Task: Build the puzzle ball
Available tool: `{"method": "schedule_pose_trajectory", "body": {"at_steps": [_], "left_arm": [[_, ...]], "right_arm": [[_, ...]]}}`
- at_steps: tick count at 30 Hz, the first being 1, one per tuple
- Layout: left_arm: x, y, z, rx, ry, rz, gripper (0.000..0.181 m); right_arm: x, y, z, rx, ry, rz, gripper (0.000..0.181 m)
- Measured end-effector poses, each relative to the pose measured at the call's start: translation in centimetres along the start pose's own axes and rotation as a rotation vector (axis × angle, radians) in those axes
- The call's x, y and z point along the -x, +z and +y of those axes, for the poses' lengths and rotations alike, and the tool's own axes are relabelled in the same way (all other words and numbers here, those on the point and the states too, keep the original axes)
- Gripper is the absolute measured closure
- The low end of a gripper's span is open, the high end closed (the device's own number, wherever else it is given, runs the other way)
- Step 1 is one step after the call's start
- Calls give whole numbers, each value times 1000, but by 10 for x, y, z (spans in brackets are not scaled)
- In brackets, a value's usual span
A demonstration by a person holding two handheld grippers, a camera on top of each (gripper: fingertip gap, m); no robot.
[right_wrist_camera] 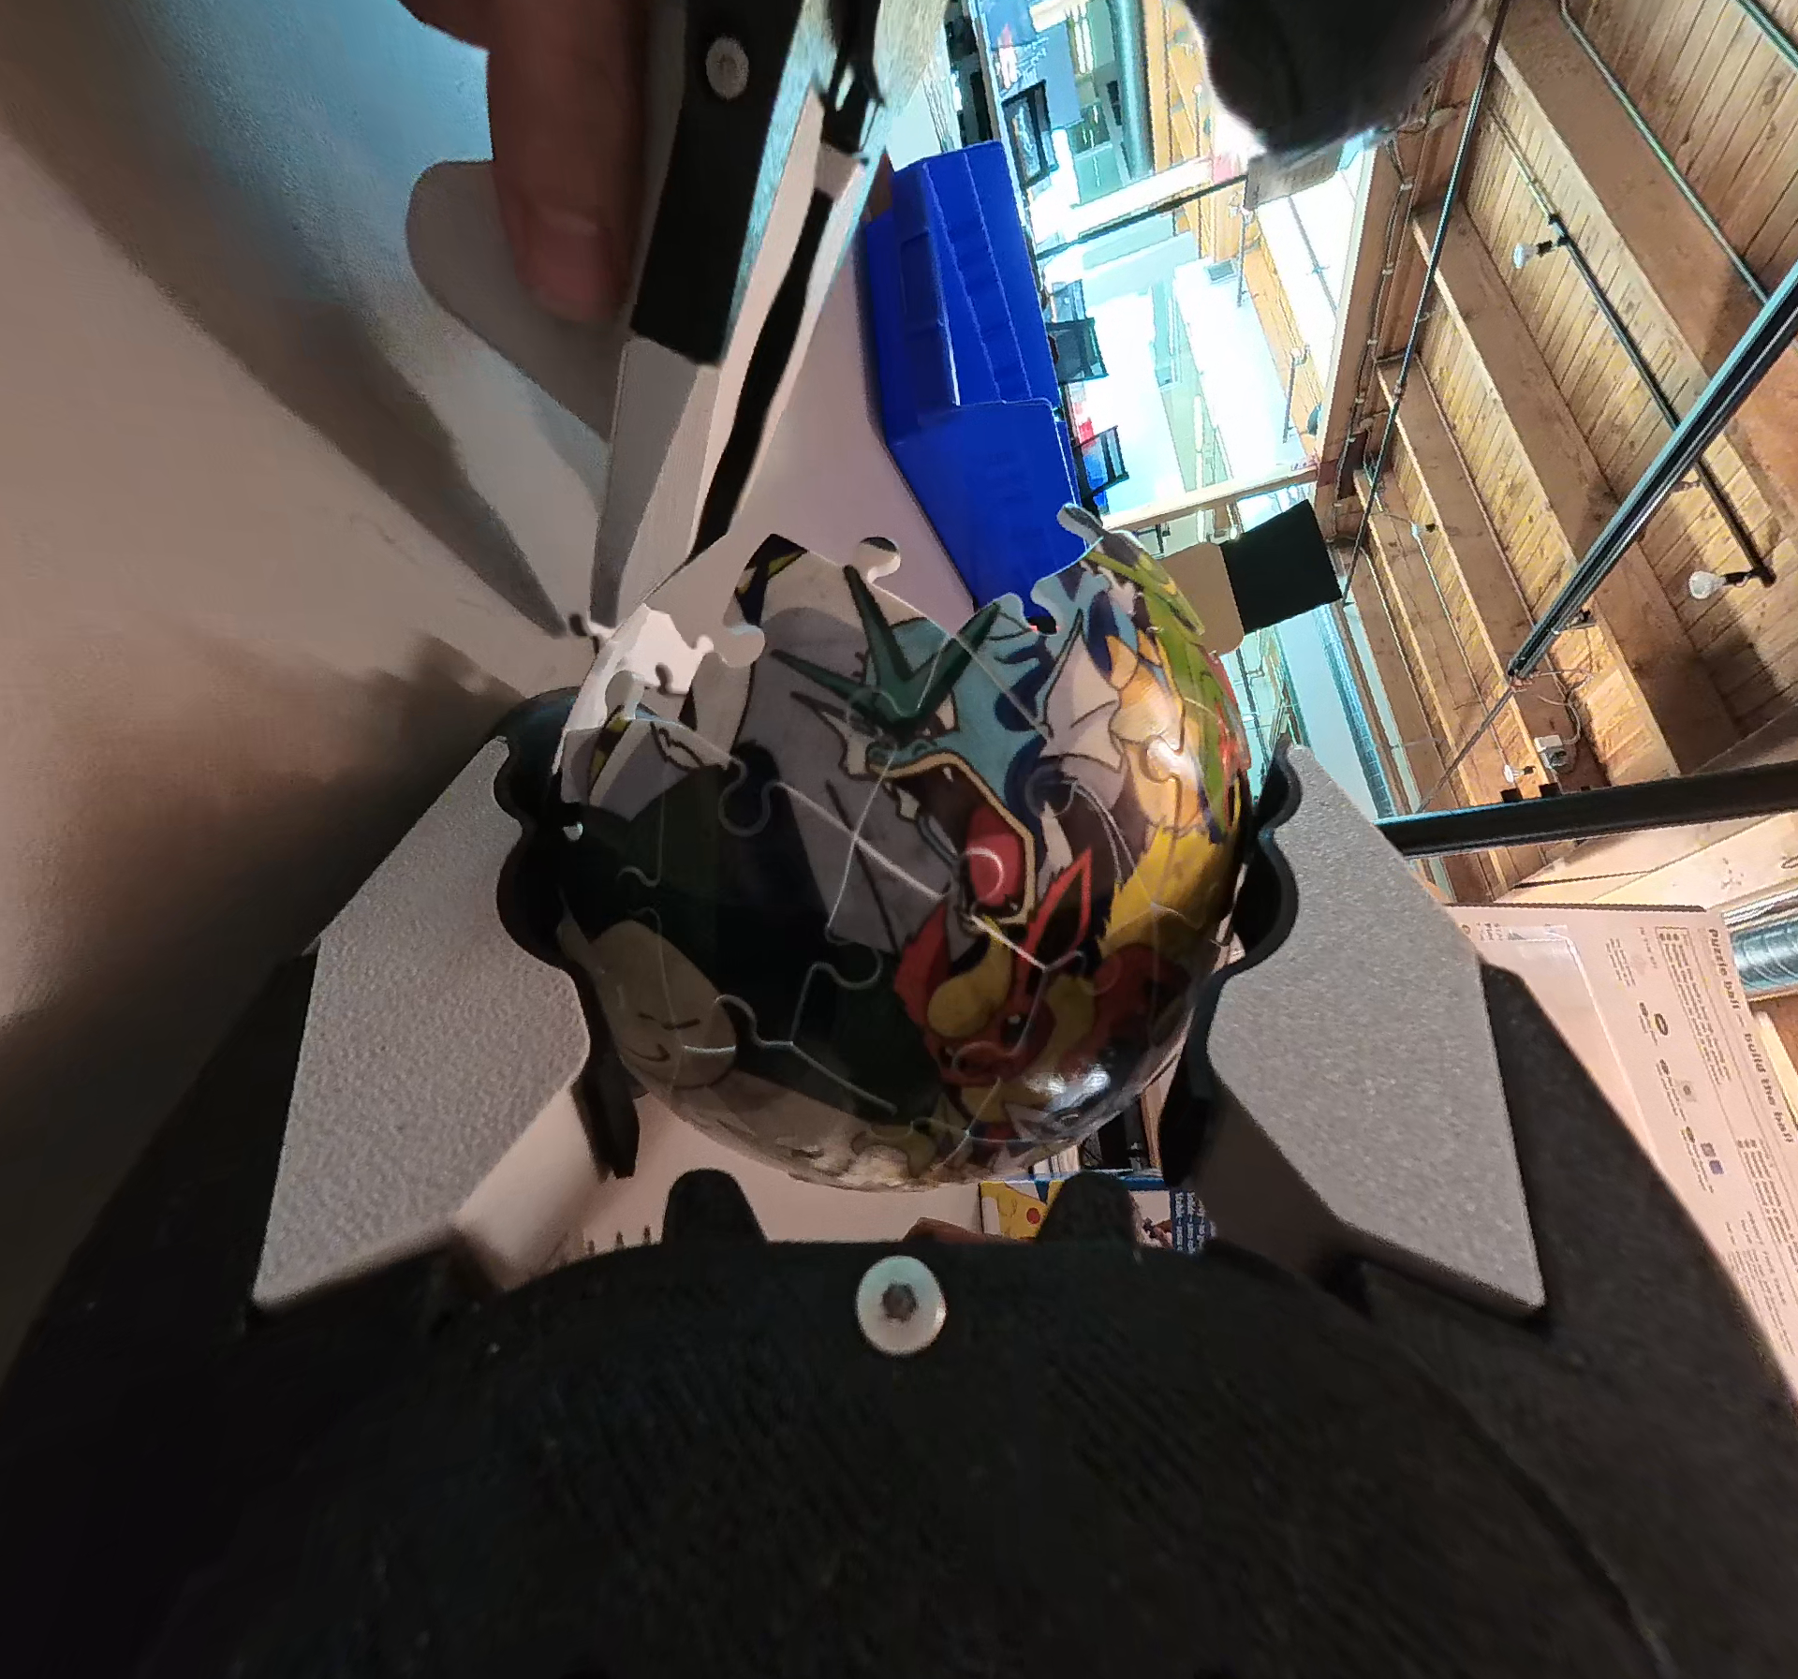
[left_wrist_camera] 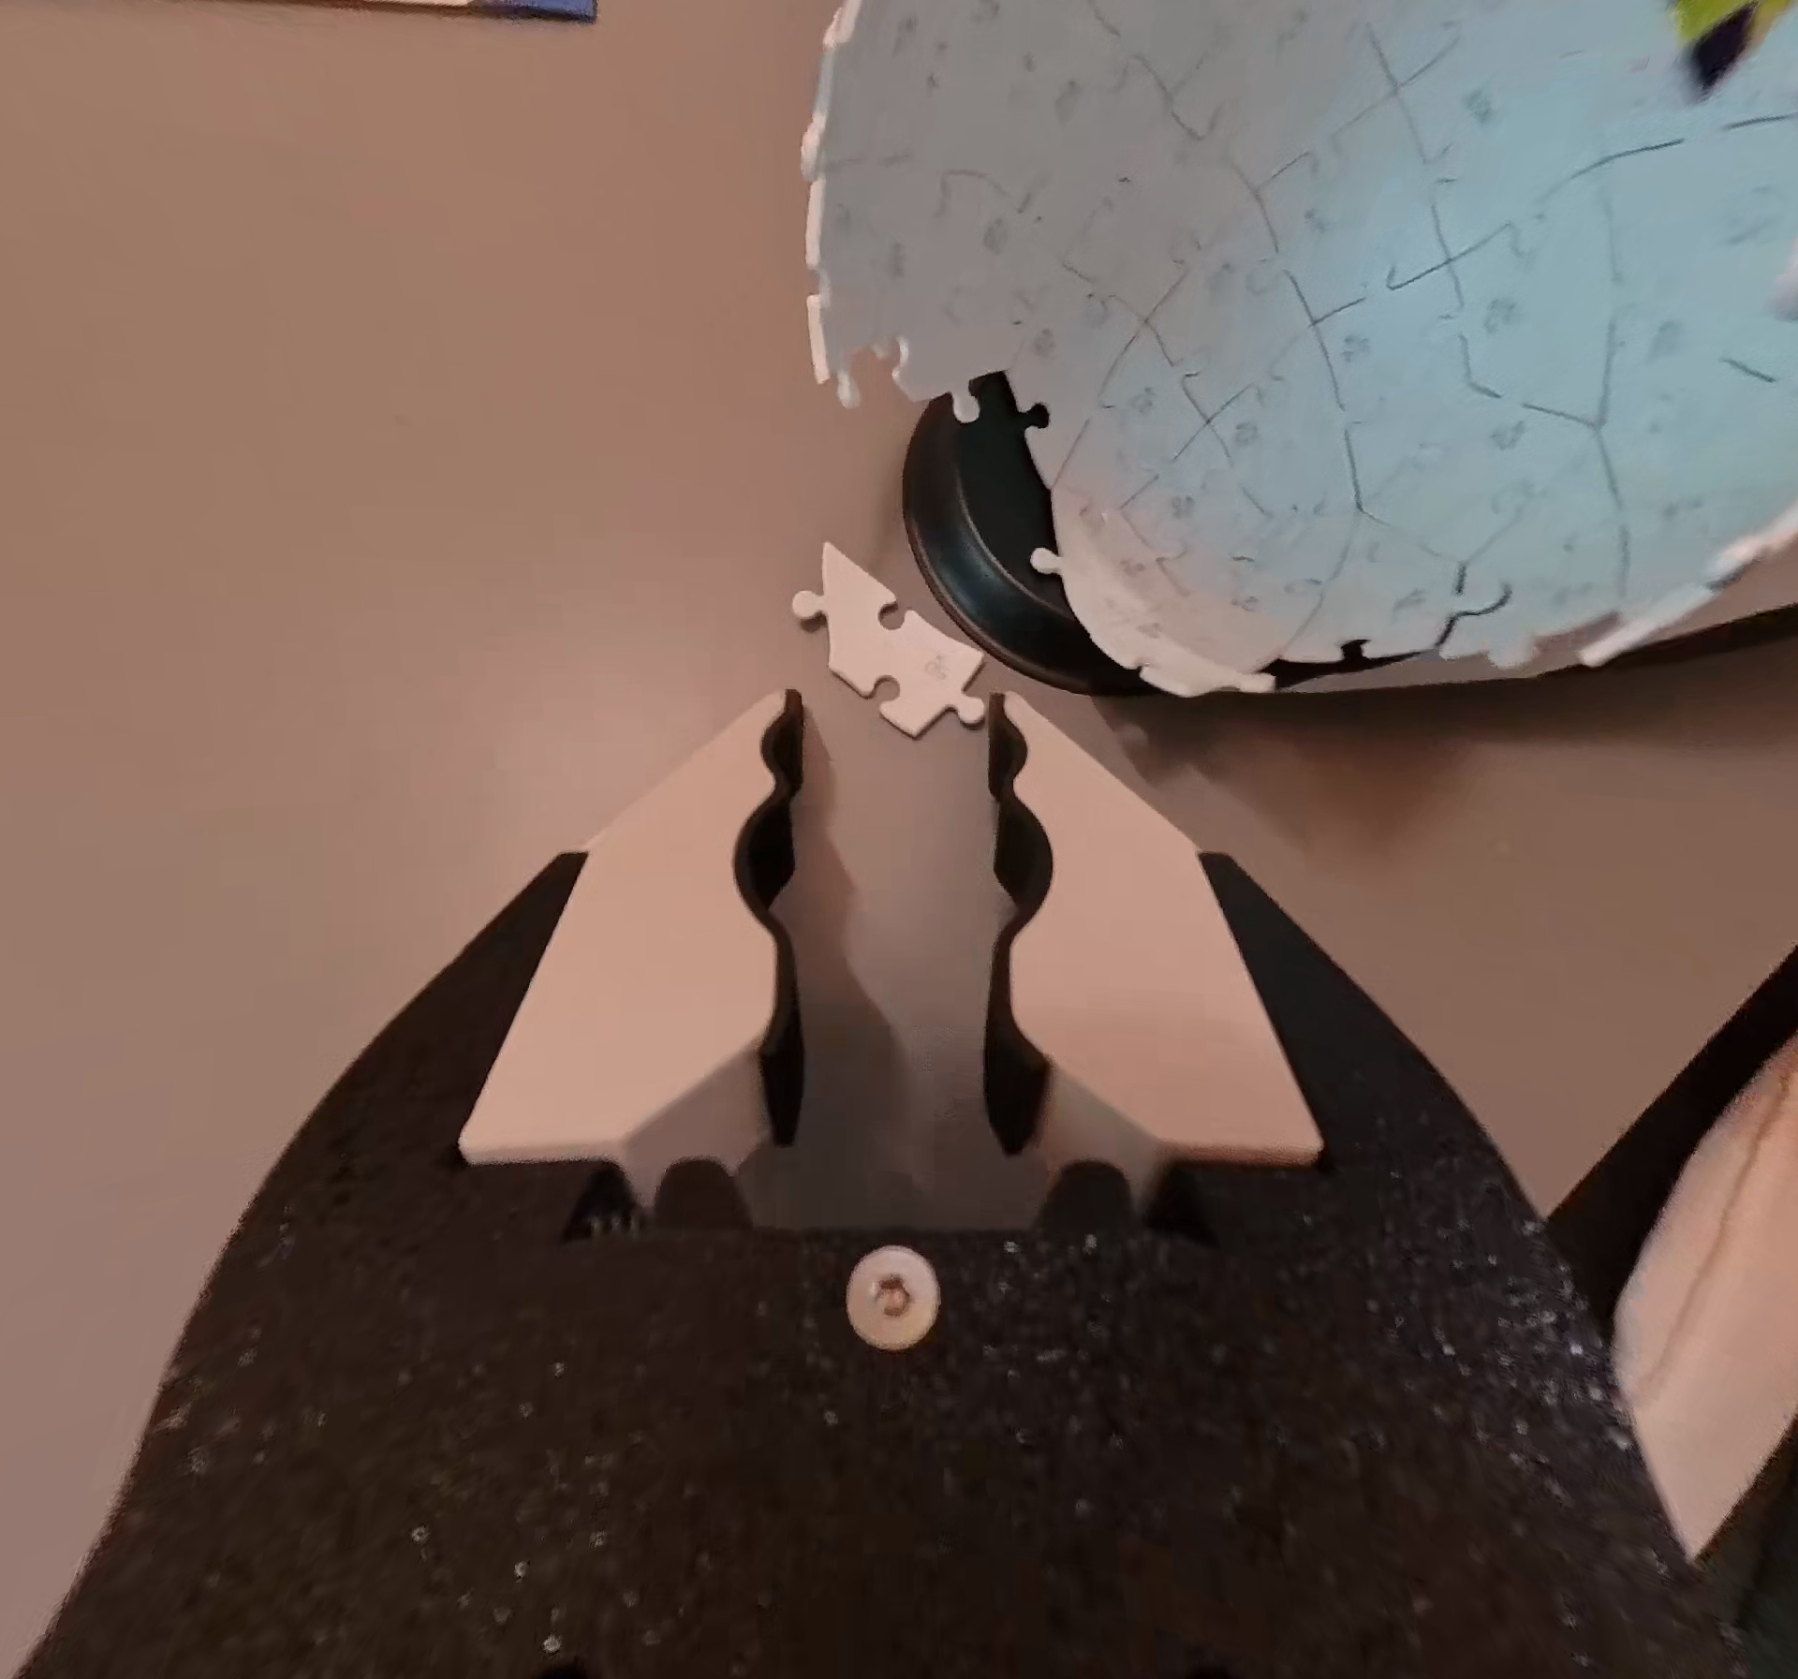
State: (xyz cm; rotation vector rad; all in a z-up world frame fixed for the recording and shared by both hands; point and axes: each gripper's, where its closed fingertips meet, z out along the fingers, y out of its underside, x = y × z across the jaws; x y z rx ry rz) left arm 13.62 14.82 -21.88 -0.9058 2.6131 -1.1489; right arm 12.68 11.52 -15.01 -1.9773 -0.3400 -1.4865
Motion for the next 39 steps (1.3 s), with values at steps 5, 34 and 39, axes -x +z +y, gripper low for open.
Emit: {"method": "schedule_pose_trajectory", "body": {"at_steps": [5,34,39], "left_arm": [[5,6,-1,15,84,-84,168],[43,-1,0,6,33,-234,175],[22,2,-10,-50,59,-136,169]], "right_arm": [[0,1,0,-3,1,-1,41],[1,0,-1,-4,-5,3,41],[1,0,-1,-5,-5,3,41]]}}
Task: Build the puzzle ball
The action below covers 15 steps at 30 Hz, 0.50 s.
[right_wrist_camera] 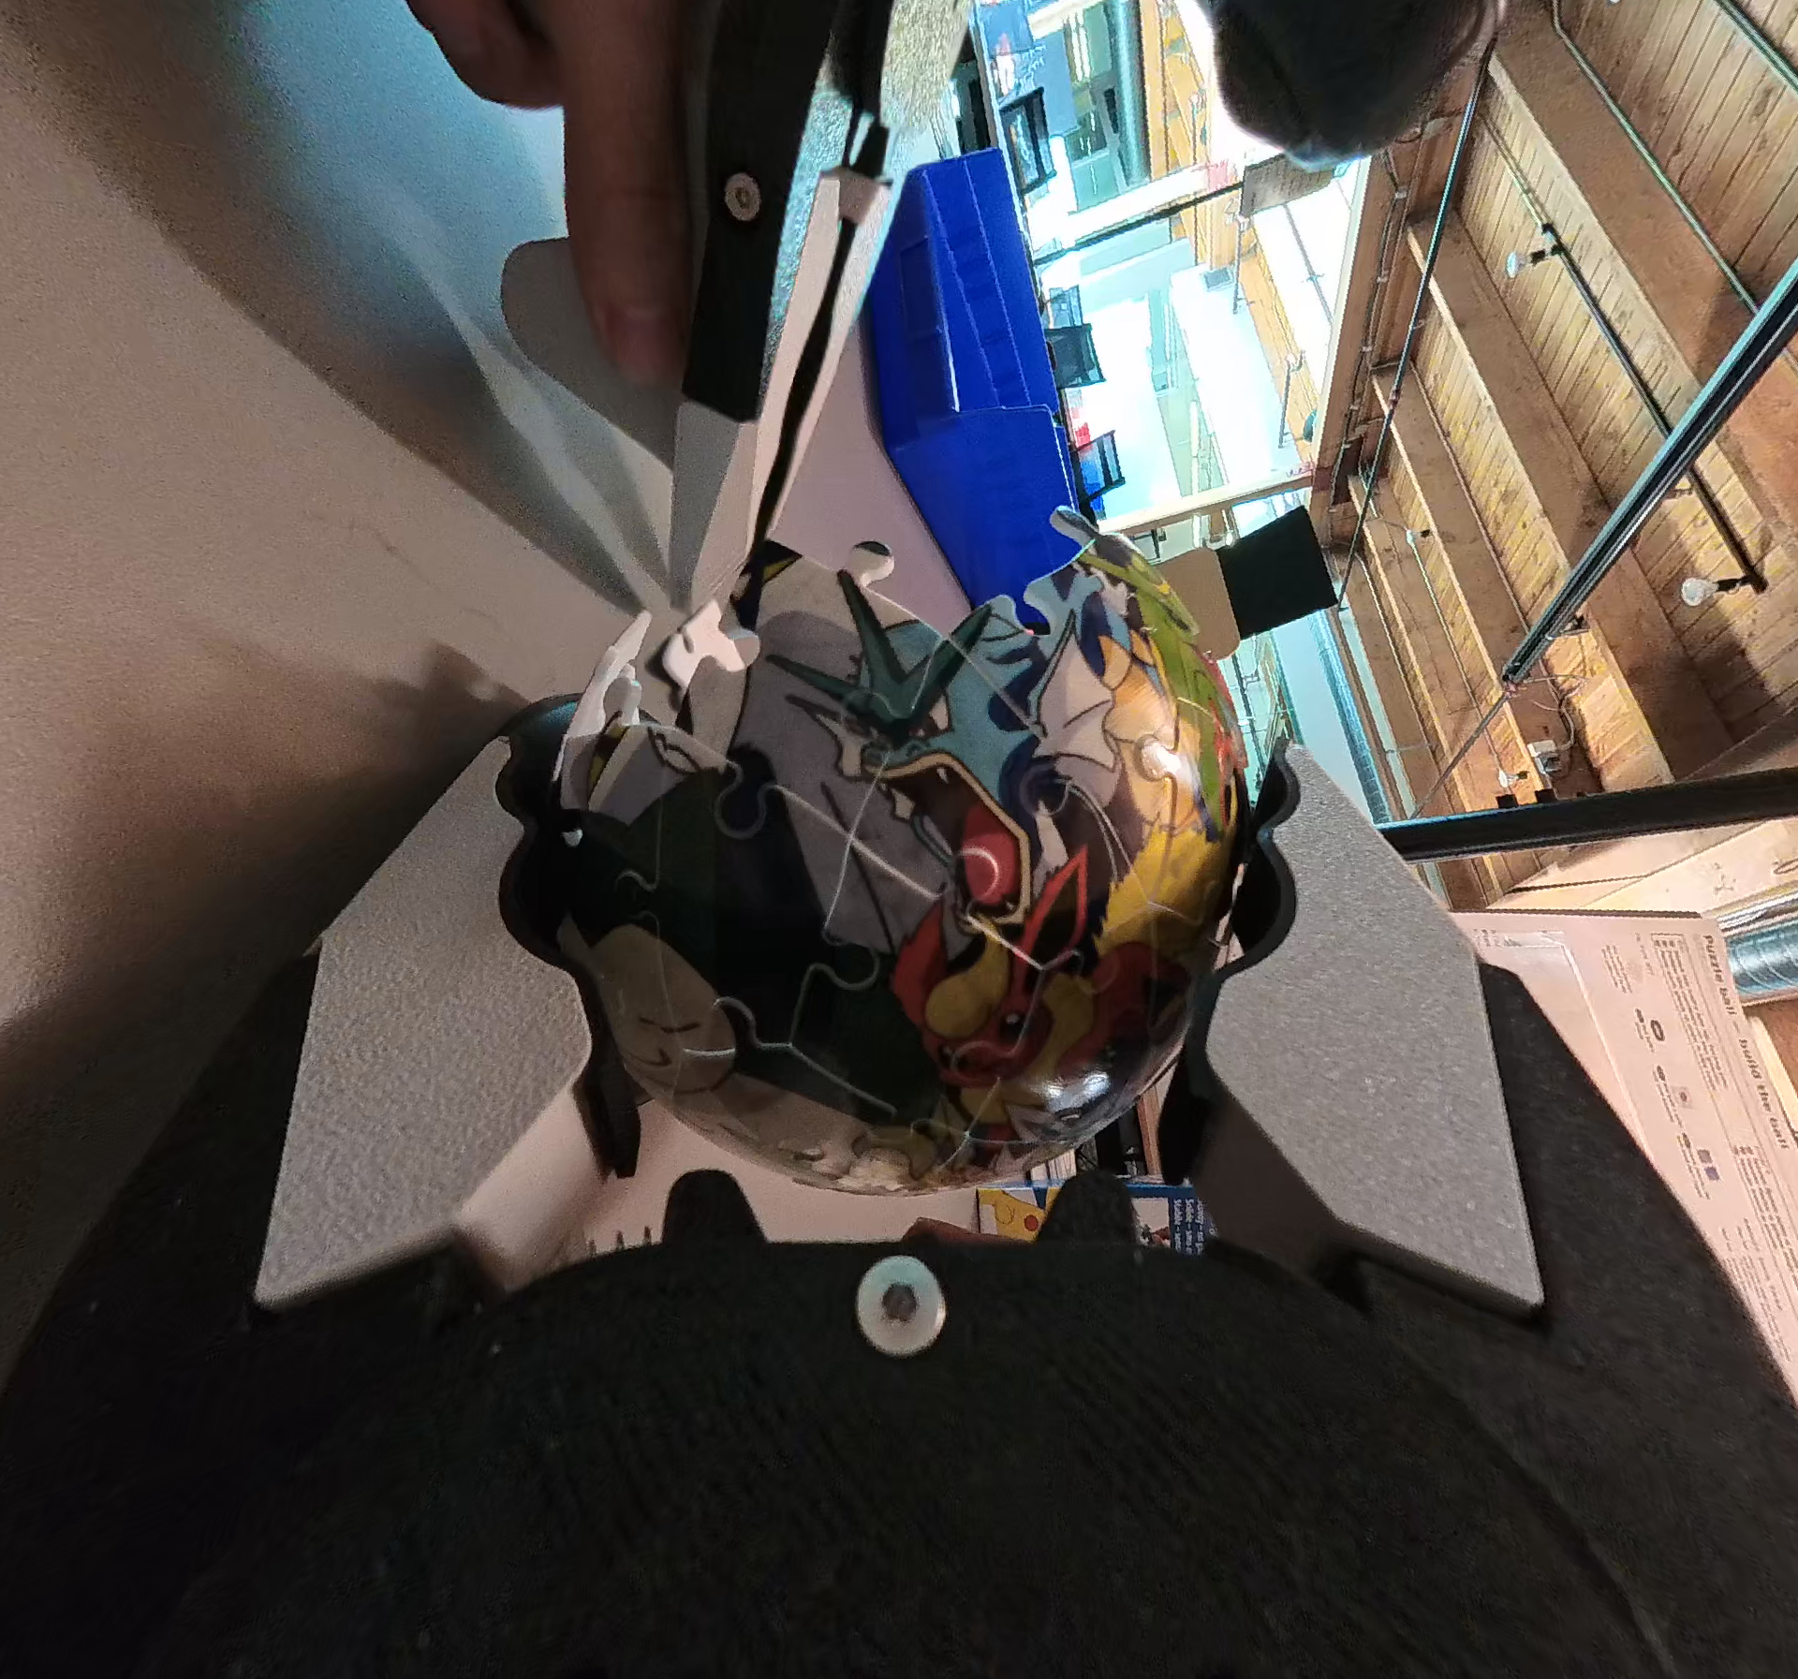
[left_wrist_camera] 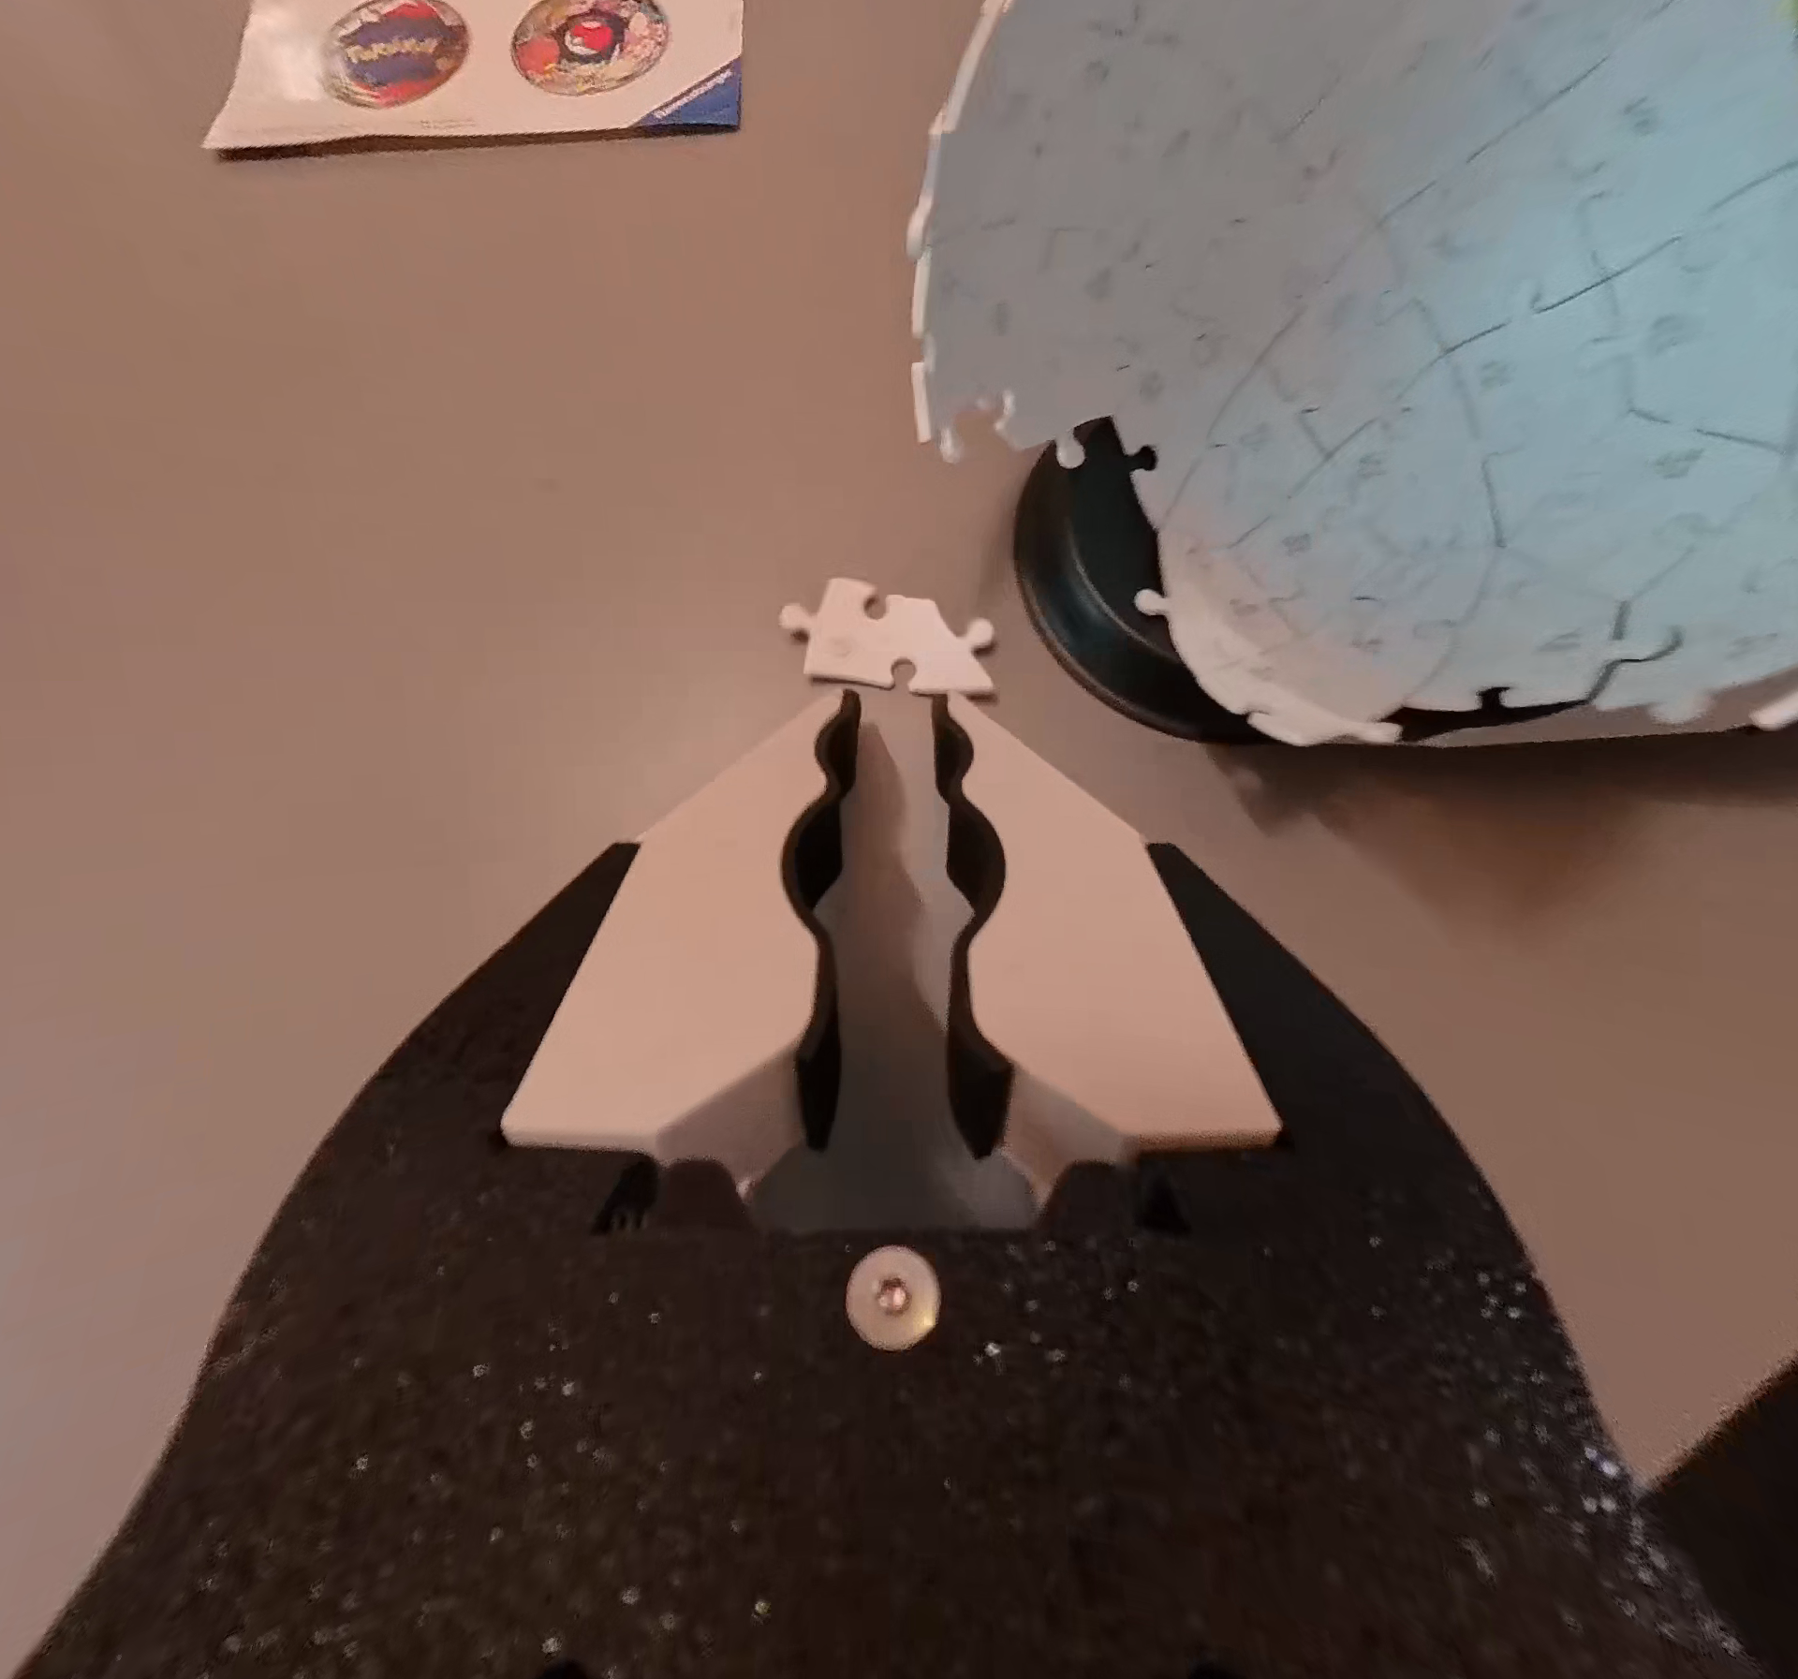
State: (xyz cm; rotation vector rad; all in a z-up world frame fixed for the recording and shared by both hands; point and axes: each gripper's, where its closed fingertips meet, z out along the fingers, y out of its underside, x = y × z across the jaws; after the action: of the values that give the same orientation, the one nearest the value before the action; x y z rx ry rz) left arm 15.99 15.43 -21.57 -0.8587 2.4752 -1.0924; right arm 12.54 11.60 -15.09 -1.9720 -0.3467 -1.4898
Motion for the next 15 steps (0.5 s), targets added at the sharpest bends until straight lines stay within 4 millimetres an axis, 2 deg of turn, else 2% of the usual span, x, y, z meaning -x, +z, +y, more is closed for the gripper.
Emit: {"method": "schedule_pose_trajectory", "body": {"at_steps": [3,7,9,13,15], "left_arm": [[6,9,1,22,39,-23,175],[-16,9,0,24,30,104,178],[-19,8,2,29,49,103,177],[-2,1,-9,-41,29,36,175],[8,2,-9,-36,33,7,167]], "right_arm": [[0,0,0,0,-1,0,41],[0,0,0,1,-1,2,41],[0,0,0,1,-1,2,41],[0,0,0,-1,0,2,41],[0,0,0,-1,0,2,41]]}}
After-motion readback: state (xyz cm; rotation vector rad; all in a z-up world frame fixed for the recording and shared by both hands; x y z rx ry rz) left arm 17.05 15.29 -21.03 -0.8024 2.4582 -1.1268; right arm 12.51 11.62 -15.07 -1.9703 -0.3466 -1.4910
